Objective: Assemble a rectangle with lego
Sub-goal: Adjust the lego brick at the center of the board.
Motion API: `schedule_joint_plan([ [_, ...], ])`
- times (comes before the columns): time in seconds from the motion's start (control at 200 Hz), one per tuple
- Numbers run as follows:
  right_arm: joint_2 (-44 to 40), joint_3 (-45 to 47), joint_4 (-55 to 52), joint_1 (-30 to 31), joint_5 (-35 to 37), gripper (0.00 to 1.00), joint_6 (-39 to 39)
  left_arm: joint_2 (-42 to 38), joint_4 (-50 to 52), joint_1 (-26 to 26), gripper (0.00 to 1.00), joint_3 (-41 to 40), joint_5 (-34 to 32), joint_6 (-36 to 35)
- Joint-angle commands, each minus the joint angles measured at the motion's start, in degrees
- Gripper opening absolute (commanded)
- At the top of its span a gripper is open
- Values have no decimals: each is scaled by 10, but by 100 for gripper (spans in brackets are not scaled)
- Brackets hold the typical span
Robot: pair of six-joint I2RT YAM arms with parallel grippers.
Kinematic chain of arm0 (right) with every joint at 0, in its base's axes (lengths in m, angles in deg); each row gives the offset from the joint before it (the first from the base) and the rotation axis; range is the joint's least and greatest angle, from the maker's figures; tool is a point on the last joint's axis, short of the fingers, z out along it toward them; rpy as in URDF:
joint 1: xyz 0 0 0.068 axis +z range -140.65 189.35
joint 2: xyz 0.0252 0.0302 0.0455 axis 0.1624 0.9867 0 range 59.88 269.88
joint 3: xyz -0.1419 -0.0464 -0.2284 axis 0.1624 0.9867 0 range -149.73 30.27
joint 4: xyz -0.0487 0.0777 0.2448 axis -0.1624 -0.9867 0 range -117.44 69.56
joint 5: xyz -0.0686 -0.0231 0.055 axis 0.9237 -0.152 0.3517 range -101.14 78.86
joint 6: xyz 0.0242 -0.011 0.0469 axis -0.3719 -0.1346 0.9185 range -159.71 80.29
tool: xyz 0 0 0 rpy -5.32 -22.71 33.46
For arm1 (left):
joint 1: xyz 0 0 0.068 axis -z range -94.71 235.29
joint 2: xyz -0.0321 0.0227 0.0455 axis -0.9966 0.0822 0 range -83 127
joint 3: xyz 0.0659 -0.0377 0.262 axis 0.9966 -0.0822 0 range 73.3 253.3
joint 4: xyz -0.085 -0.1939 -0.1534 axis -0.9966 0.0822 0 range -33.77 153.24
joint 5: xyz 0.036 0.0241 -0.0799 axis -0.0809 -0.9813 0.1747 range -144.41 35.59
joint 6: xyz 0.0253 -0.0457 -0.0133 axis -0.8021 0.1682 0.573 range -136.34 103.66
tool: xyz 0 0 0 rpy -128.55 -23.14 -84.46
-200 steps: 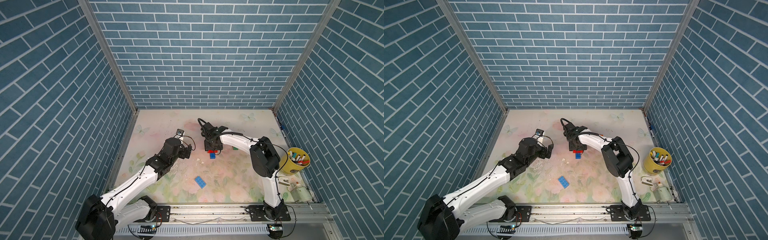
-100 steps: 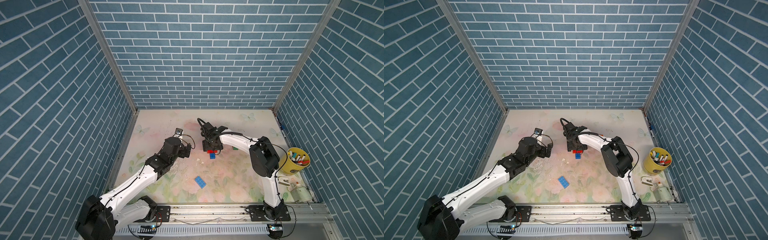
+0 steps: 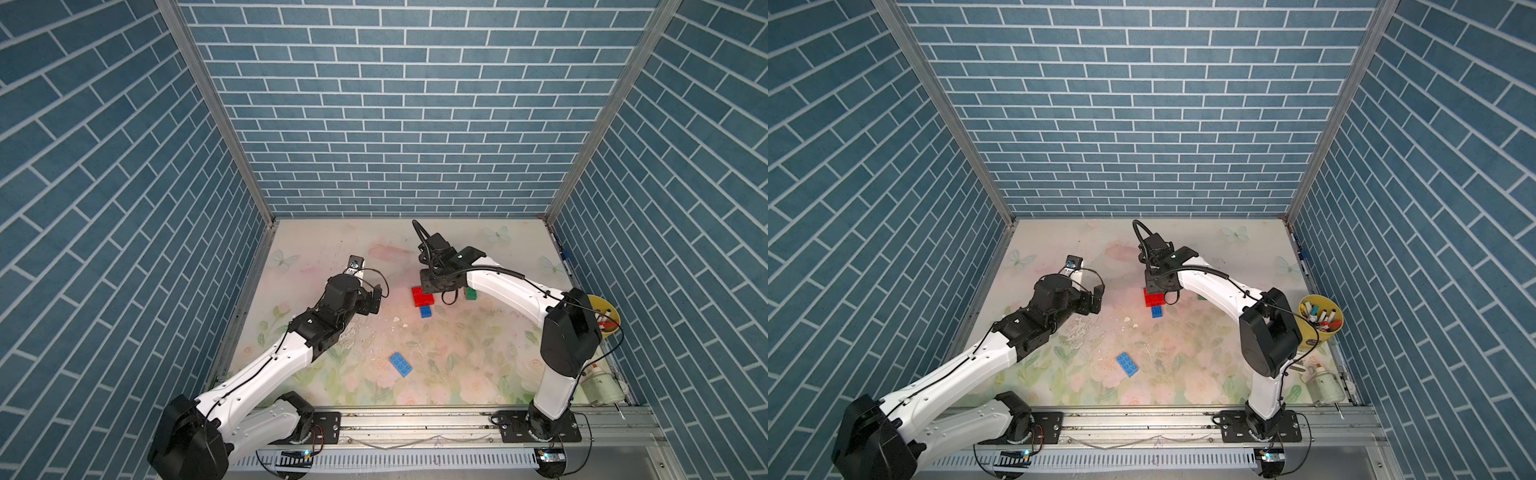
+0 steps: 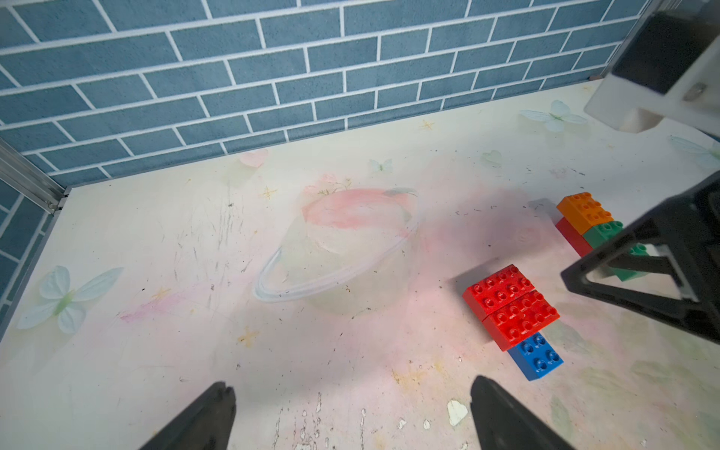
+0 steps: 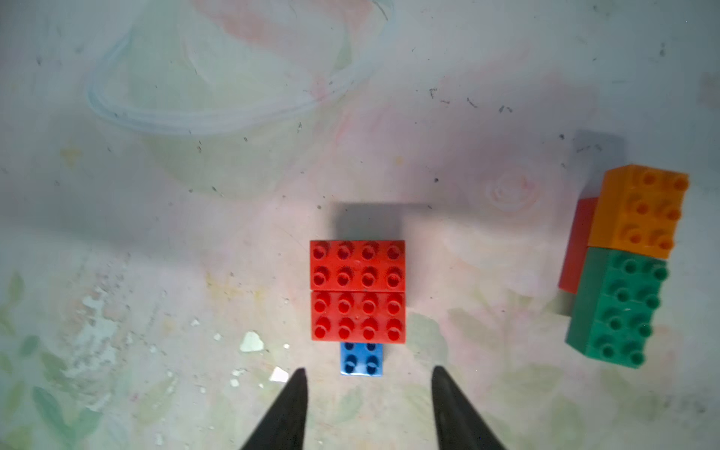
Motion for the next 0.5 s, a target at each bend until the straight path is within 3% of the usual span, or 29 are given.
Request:
schedule_joint_plan([
  [0.0,4,20,-18,-3,-6,32,-9,-3,-9,-4,100,8,13,7],
  [0.13,21,17,-10,-2,-45,13,-13,0,-17,-4,100,4,21,15],
  [0.495,71,-9,-11,-1,-82,9,-17,5,-20,-3,100,0,20,18],
])
